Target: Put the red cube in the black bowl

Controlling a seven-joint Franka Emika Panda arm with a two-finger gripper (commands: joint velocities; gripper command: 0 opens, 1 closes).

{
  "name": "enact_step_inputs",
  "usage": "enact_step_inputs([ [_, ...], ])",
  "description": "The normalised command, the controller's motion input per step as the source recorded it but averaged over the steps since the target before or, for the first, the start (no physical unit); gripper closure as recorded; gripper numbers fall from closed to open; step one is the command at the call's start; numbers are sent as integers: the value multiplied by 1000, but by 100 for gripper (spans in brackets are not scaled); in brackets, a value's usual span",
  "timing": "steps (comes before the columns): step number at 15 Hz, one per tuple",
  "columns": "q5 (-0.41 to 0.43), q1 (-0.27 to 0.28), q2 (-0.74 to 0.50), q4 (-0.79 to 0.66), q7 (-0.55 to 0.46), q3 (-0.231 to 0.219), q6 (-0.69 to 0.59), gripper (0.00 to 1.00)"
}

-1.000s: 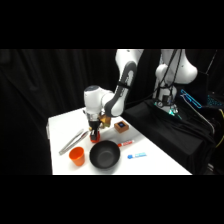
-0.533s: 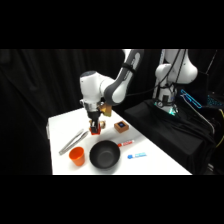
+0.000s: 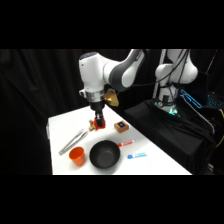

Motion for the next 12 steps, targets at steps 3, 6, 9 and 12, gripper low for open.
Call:
enact_step_inputs([
  [3,-101,37,-265,-181,-63,132,17,75],
  [6,-85,61,-121,-149,-60,120,181,75],
  [9,-50,65,13,-84,-64,89,267,75],
  [12,-67,61,122,-2,-58,41,342,75],
])
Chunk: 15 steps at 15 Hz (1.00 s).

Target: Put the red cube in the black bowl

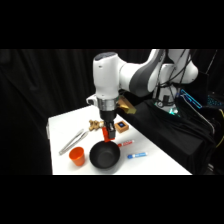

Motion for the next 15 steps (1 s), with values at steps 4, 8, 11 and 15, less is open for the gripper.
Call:
enact_step_inputs([
  [4,-63,52,211,93,-72,-6,298,75],
  [8,-55,81,262,178,-64,-53,226,75],
  [11,-36,103,236,217,-71,-89,182,75],
  [15,-68,131,180,219,-32,-144,121,17],
])
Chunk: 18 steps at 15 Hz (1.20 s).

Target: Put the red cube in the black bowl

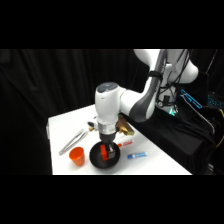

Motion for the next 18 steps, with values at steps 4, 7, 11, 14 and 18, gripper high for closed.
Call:
enact_step_inputs([
  [4,-90,121,91,170,6,-146,49,0],
  [7,-50,82,-99,83,-19,-82,-160,0],
  [11,-9,23,-323,-1,-97,-3,-399,0],
  [14,108,-101,-430,-43,-270,131,-489,0],
  [18,171,-148,-396,-27,-329,158,-491,0],
])
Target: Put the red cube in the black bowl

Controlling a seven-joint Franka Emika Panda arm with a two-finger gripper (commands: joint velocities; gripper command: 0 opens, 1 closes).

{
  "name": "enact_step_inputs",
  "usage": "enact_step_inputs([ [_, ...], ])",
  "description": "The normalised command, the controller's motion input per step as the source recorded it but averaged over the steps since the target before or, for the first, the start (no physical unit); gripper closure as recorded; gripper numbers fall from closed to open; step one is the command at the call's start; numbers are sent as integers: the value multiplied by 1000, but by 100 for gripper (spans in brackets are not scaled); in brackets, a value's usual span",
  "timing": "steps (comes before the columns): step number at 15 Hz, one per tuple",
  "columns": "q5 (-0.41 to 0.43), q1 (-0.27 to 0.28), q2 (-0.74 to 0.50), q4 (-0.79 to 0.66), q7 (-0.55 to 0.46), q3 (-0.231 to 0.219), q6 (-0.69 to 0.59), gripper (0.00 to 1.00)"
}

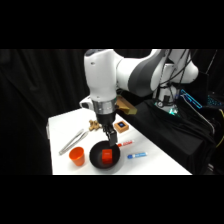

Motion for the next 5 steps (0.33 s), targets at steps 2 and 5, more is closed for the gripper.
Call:
enact_step_inputs([
  [2,161,-145,-351,-3,-315,133,-446,0],
  [5,164,-134,-316,17,-297,123,-400,0],
])
